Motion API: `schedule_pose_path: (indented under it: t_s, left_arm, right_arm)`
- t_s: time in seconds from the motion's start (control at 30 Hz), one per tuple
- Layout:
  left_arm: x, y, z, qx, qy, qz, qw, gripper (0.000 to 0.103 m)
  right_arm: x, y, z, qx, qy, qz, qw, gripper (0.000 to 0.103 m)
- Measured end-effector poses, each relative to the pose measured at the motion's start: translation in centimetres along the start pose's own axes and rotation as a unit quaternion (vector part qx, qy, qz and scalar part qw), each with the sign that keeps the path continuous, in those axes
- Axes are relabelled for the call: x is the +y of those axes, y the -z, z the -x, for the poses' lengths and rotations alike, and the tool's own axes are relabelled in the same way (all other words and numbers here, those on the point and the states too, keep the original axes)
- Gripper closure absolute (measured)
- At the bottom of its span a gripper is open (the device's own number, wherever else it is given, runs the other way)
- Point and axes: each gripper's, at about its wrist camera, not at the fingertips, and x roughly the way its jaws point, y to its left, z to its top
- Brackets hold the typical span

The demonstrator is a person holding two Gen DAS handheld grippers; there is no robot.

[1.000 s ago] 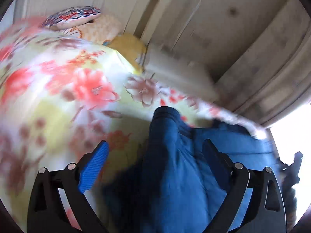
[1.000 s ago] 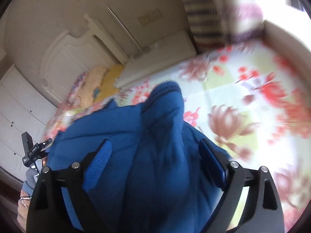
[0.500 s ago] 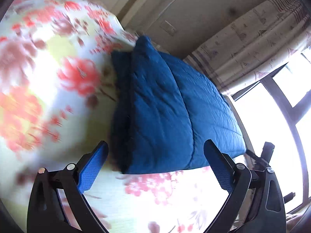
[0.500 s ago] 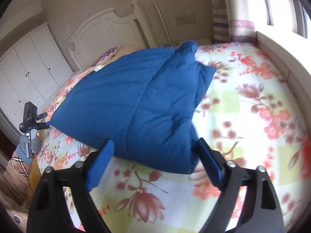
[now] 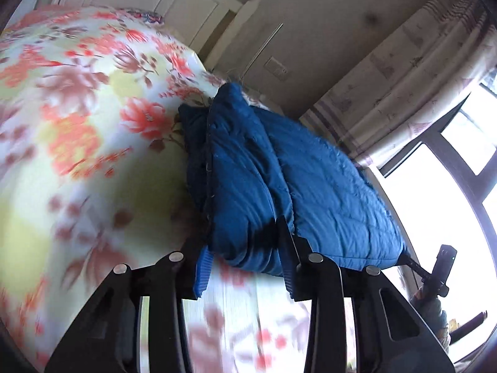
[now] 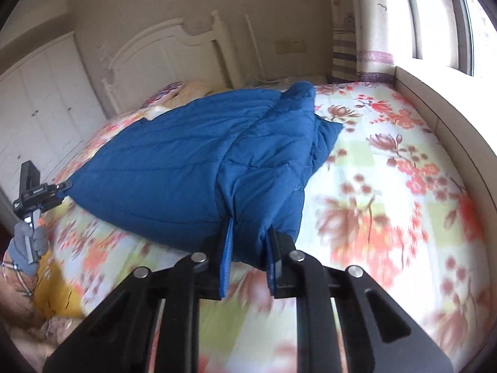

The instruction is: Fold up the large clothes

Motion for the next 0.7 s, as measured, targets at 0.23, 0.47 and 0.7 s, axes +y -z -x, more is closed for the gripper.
schedule_pose_path:
  t_s: [0.23,0.47,0.7]
  left_arm:
    - [0.8,7.4,8.2,-0.012,0.008,0.014,0.9998,0.071]
    - [1.1,9.8,10.7,-0.04,0.026,0.009,0.9988,0.07]
    - [3.8,5.8,7.9,-0.049,0.052,0.021,0.9972,0.005]
  right_arm:
    - [1.9,7.1,6.3,0.026,-0.047,0.01,0.998,0.085]
    - [0.5,8.6,8.3,0.024,-0.062,0.005,0.998,0.087]
    - [0.1,8.3,7.9,0.013,-0.056,-0.011,0.998,0.06]
